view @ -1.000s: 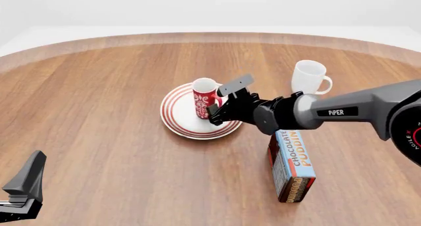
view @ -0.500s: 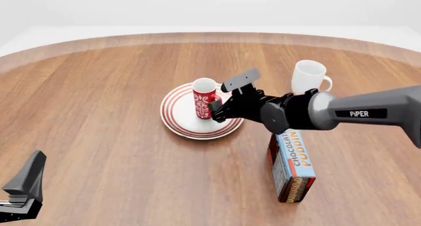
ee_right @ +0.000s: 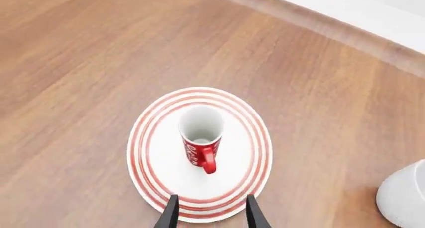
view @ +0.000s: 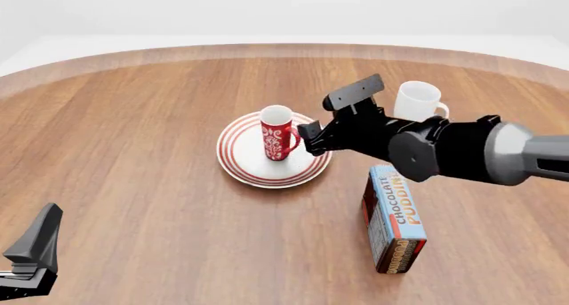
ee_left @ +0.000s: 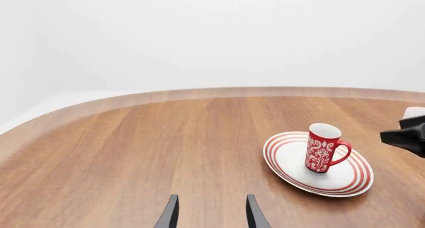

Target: Pick up the red mug and put it on the plate

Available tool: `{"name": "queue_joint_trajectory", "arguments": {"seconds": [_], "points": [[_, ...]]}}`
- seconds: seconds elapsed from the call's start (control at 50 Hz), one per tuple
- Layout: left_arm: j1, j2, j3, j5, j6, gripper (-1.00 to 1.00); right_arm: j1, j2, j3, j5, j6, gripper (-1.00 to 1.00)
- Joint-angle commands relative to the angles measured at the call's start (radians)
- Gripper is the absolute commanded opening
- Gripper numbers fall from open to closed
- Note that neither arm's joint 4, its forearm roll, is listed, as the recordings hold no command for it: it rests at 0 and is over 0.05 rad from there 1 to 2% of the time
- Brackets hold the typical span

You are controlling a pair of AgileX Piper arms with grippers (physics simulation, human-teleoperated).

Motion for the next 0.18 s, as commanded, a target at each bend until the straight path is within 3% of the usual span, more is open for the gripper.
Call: {"name": "queue_joint_trajectory", "arguments": {"seconds": [0.02,0.18], "points": [[0.000,0.000,0.000,0.000,0.000,1.00,-0.009,-0.118,0.051,0.034,-0.020,1.00],[0.000,0.000,0.000,0.000,0.000,1.00,-0.002,-0.189,0.062,0.061,-0.031,1.00]]}}
